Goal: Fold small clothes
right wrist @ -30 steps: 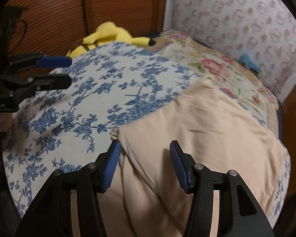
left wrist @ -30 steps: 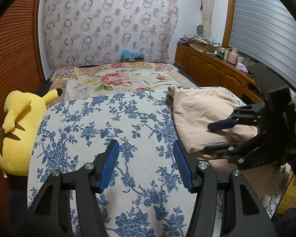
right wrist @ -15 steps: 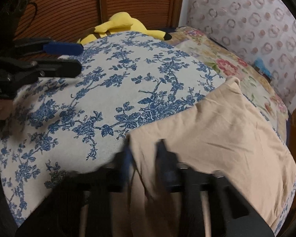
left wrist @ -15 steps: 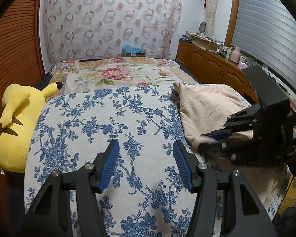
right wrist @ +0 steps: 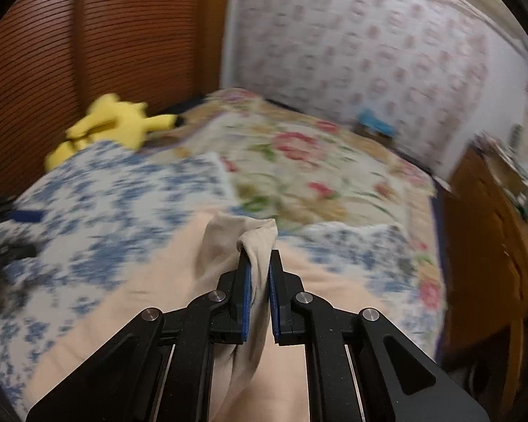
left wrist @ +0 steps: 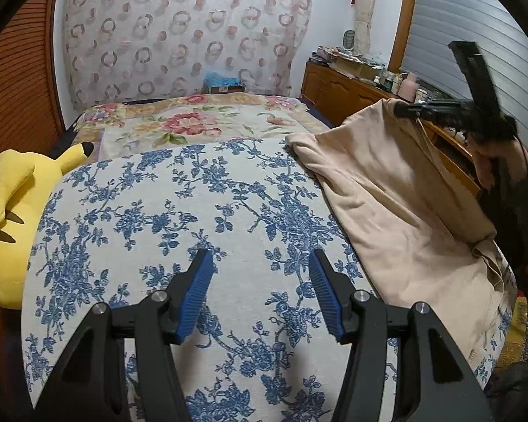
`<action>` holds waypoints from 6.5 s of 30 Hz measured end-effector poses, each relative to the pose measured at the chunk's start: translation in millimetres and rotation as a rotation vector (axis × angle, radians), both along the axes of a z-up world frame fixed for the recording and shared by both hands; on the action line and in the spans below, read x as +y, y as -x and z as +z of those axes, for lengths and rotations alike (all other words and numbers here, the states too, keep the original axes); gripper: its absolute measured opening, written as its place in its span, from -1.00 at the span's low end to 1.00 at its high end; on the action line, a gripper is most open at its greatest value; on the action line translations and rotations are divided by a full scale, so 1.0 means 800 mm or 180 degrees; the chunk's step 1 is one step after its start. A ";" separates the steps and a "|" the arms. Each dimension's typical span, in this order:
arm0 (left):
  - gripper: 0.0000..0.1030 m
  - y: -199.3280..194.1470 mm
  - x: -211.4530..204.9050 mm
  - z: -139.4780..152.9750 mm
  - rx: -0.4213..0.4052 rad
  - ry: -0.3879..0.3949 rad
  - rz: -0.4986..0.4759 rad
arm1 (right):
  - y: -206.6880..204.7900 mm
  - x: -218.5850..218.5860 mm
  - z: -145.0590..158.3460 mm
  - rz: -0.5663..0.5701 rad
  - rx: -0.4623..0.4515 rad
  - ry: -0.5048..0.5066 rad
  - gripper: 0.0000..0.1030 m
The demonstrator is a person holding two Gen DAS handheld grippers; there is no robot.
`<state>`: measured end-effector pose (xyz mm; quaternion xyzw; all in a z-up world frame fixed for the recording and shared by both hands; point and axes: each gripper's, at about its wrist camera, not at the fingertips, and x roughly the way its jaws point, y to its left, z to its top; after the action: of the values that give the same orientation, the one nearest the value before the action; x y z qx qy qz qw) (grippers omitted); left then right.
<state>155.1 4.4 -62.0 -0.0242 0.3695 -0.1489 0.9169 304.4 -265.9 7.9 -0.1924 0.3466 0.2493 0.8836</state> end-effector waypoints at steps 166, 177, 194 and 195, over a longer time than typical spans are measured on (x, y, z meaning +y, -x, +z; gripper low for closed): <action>0.01 -0.168 -0.122 -0.010 0.0508 -0.0066 -0.0811 | -0.020 -0.190 -0.046 -0.0856 0.0255 -0.0408 -0.06; 0.01 -0.211 -0.150 0.002 0.0356 -0.0088 -0.0747 | -0.040 -0.143 -0.065 -0.0470 0.0330 -0.0389 -0.06; 0.02 -0.260 -0.115 -0.012 0.0299 -0.0145 -0.0210 | -0.118 -0.180 -0.054 -0.1053 0.0306 -0.0729 -0.99; 0.02 -0.259 -0.113 -0.011 0.0289 -0.0145 -0.0215 | -0.119 -0.181 -0.057 -0.1097 0.0328 -0.0676 -0.98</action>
<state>361.9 -86.3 -70.9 0.0025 0.4146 -0.1701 0.8940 399.3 -410.6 -37.4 -0.0231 0.3909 0.1392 0.9095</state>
